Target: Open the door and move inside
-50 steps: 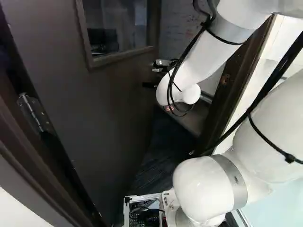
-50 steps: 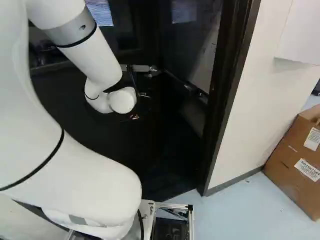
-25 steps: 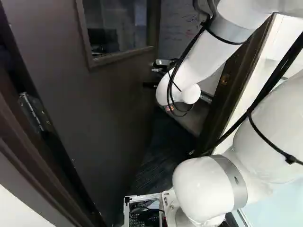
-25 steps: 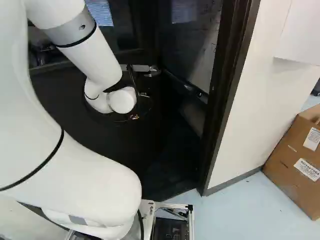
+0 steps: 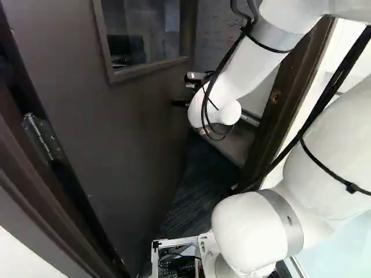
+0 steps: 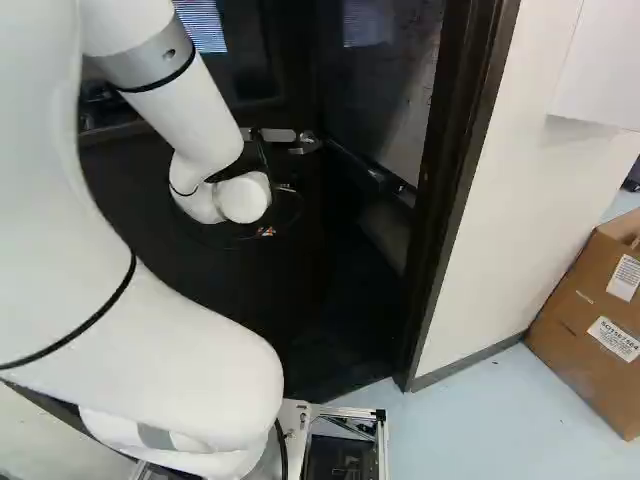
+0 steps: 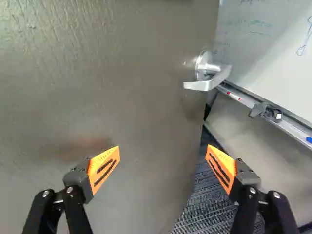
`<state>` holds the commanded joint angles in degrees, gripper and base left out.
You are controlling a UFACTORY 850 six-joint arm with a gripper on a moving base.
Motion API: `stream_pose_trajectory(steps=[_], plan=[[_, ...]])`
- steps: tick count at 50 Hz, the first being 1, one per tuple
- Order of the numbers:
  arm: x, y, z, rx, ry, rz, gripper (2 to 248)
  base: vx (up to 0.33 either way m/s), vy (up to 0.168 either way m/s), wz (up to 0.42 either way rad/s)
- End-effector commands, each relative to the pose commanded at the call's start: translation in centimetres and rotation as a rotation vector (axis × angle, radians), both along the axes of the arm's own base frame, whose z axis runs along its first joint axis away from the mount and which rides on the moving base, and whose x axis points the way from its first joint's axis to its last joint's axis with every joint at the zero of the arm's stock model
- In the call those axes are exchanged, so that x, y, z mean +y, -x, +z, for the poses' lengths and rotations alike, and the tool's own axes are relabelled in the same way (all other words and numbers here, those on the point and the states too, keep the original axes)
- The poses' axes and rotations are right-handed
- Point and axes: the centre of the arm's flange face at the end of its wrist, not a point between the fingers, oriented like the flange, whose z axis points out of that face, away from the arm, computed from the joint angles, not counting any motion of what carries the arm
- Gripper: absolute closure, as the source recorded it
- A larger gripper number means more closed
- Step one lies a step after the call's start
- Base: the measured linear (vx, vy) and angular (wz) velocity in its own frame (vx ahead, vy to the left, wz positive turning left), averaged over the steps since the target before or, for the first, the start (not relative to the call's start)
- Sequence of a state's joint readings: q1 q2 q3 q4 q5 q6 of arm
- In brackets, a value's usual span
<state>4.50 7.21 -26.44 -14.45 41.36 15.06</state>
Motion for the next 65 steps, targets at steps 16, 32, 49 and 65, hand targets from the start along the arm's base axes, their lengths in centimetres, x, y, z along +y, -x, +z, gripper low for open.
stream_pose_trajectory(steps=[16,32,49,65], plan=[[2.2,-2.3,0.1,0.003,0.000,0.048,3,-0.003,-0.002,-0.001],[4.6,-3.9,0.2,0.003,0.000,0.097,3,0.000,0.000,0.000],[7.2,-4.7,0.2,0.003,0.000,0.149,3,0.000,0.000,0.000],[9.6,-5.5,0.2,0.001,0.000,0.196,3,0.000,0.000,0.000]])
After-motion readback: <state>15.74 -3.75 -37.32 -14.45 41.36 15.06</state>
